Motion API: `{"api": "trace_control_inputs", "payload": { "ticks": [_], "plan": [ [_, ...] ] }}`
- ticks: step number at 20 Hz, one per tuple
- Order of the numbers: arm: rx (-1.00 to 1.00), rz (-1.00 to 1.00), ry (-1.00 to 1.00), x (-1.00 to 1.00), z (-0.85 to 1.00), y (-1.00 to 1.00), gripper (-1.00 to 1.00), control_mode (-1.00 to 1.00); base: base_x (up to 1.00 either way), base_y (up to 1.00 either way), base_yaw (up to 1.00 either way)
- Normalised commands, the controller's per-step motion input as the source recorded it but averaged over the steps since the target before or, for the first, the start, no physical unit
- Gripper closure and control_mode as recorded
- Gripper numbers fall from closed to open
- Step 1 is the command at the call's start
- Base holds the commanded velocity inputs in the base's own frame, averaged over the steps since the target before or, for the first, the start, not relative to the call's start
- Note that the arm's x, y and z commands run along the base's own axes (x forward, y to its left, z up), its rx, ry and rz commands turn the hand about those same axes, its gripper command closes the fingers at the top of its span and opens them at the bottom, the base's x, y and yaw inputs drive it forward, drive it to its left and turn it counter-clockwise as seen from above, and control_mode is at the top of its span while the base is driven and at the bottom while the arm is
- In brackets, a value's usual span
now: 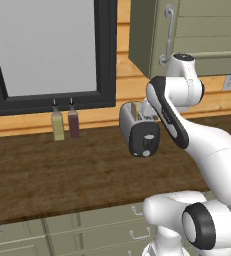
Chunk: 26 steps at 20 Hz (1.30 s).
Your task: Start the toaster. Once the lever pops up, take the bread to the plate on the dining counter.
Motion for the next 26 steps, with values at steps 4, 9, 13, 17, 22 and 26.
{"api": "trace_control_inputs", "payload": {
  "ticks": [4,9,13,17,22,26],
  "plan": [
    [0.0,0.0,0.02,-0.13,-0.01,0.0,-1.0,-1.0,0.0,0.0,0.0],
    [0.0,0.0,-0.06,-0.2,0.0,0.0,-1.0,-1.0,0.0,0.0,0.0],
    [0.0,0.0,-0.13,0.0,0.0,-0.01,-1.0,-1.0,0.0,0.0,0.0],
    [0.0,0.06,-0.09,0.01,0.0,-0.01,-1.0,-1.0,0.0,0.0,0.0],
    [0.0,0.07,-0.1,0.1,0.0,0.0,1.0,-1.0,0.0,0.0,0.0],
    [0.0,0.09,-0.07,0.19,0.0,-0.02,1.0,-1.0,0.0,0.0,0.0]
  ]
}}
